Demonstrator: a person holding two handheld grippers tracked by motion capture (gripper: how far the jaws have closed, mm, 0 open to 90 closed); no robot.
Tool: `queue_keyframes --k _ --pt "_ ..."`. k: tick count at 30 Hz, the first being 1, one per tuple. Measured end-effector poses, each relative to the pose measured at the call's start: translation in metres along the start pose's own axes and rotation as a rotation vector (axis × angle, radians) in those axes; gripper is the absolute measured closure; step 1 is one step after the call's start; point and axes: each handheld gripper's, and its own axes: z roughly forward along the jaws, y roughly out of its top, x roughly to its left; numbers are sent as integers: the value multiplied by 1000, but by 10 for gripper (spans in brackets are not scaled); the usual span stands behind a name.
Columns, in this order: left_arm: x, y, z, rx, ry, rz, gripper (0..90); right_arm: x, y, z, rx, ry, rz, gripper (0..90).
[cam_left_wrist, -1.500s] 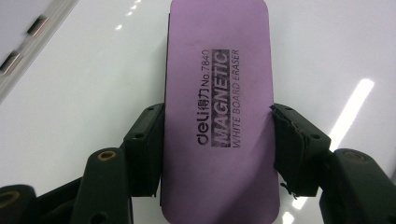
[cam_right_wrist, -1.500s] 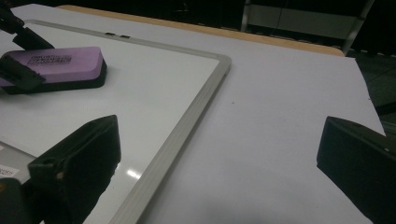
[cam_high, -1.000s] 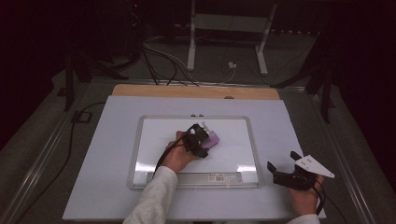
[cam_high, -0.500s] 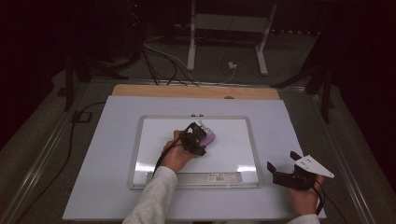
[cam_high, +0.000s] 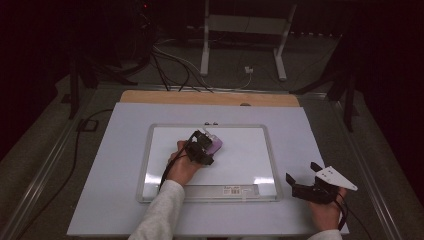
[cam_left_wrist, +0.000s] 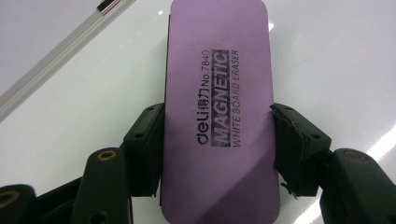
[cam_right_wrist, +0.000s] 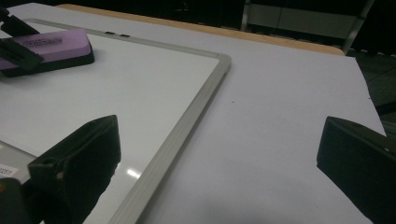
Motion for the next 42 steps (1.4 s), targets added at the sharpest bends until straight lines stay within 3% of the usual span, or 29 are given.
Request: queue_keyframes --k 13,23,38,40,42 --pt "9 -17 -8 -9 8 -57 420 0 0 0 -1 0 -2 0" --pt "13 -36 -17 -25 38 -94 419 0 0 -1 0 -4 2 0" --pt "39 -80 -35 -39 152 -260 418 2 0 1 6 0 -4 0" --pt "40 -82 -35 -42 150 -256 412 2 0 0 6 2 -2 0" --pt "39 -83 -36 -59 178 -235 297 1 0 -1 3 -1 0 0"
